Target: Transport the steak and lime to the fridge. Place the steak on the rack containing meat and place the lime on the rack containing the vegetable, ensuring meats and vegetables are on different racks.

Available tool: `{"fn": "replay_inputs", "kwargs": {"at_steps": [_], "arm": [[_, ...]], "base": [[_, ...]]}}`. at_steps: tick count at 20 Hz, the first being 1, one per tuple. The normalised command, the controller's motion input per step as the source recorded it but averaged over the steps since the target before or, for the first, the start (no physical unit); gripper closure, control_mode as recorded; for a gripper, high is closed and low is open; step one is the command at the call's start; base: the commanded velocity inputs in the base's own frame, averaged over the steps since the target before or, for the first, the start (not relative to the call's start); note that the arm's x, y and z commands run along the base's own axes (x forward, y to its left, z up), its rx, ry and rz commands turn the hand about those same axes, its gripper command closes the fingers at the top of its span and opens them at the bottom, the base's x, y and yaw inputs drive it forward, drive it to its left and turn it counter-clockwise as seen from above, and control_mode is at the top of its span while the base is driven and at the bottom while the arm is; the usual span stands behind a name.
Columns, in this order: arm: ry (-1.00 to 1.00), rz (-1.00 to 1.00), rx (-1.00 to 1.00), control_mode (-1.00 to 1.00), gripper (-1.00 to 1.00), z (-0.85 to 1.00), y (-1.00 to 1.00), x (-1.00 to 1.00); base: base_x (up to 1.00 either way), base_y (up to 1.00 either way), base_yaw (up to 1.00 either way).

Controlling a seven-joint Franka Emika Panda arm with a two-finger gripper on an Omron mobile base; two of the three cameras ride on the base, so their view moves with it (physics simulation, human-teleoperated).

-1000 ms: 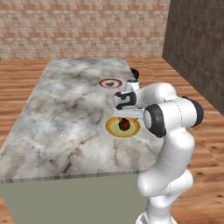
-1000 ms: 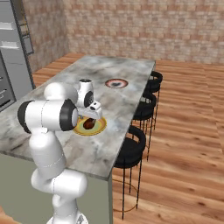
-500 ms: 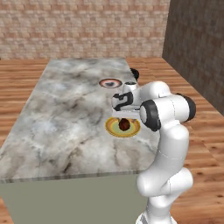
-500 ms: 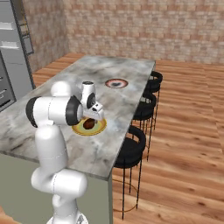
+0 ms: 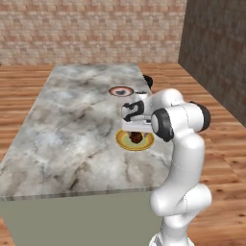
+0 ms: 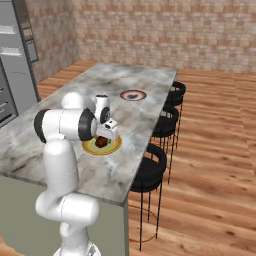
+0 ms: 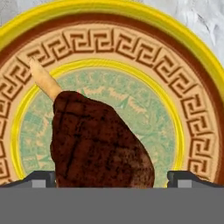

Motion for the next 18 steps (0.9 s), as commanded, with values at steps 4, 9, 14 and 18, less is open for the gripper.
{"fn": "replay_inputs", "kwargs": {"at_steps": [4, 9, 14, 18], "arm": [[0.15, -0.07, 0.0, -1.0, -1.0, -0.13, 0.08, -0.06], [0.16, -0.07, 0.0, -1.0, -1.0, -0.27, 0.05, 0.0], [0.12, -0.05, -0.01, -1.0, -1.0, -0.41, 0.0, -0.04], [0.01, -0.02, -0.04, -1.0, -1.0, -0.49, 0.01, 0.0]], "base": [[0.0, 0.0, 0.0], [0.0, 0.0, 0.0], [0.0, 0.0, 0.0], [0.0, 0.0, 0.0]]}}
